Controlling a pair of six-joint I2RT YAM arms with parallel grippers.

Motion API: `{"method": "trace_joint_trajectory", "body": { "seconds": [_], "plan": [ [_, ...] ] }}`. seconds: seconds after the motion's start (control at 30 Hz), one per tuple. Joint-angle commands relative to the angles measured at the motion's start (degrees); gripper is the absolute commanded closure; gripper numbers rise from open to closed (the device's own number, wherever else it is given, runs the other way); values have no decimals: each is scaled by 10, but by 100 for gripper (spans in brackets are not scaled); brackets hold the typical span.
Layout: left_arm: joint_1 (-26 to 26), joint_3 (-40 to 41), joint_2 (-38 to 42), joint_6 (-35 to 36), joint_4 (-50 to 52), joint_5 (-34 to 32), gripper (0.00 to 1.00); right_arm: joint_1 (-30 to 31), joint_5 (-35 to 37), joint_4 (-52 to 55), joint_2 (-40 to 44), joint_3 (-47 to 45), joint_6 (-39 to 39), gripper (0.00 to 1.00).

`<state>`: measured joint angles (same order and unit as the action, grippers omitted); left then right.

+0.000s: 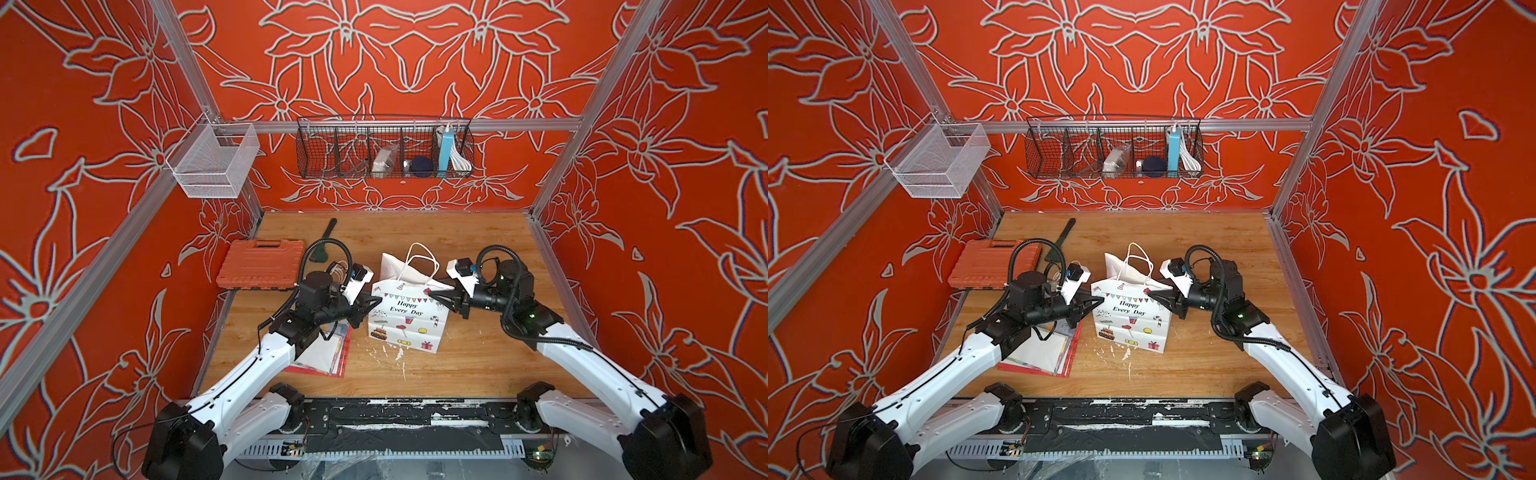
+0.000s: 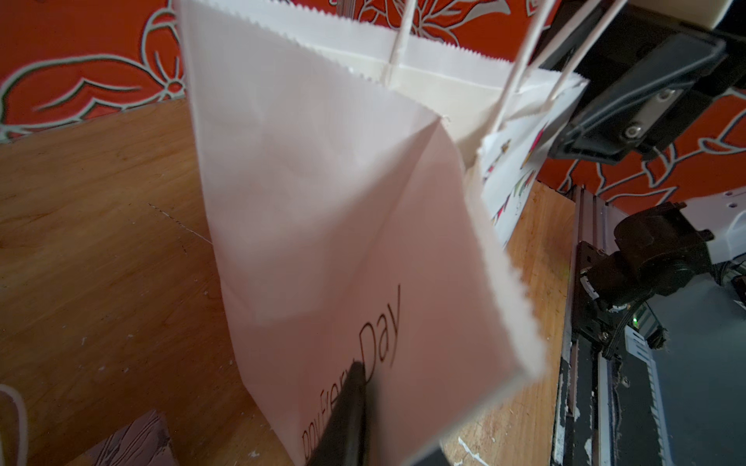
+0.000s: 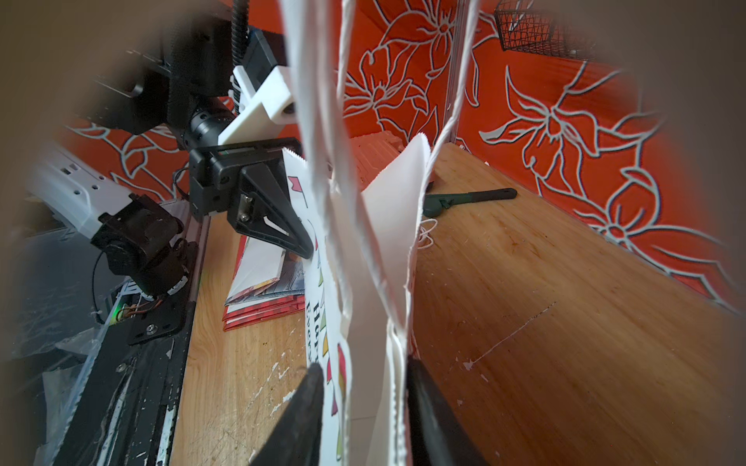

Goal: Put away the paper bag
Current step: Adjust the paper bag at the center of the board.

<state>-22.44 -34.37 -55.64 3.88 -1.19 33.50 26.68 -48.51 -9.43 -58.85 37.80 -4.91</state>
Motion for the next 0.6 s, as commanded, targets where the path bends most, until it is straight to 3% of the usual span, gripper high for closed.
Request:
{"method": "trace_joint_trajectory", "body": {
  "seconds": [0.0,0.13,0.4,0.43,0.47,0.57],
  "plan": [
    [3,3,-1,-10,-20,1,84,5,1,-12,-2,-9,-7,75],
    [3,2,8,-11,-20,-5,76,6,9,-11,1,-9,-7,100],
    [3,4,72,-26,-8,-67,31,6,20,37,23,18,-23,100],
    [4,3,86,-25,-2,-76,13,6,23,49,32,24,-27,100],
    [4,2,98,-25,3,-83,5,6,29,57,40,28,-30,100],
    [4,-10,136,-17,34,-94,1,6,35,108,75,50,-45,100]
  ]
}}
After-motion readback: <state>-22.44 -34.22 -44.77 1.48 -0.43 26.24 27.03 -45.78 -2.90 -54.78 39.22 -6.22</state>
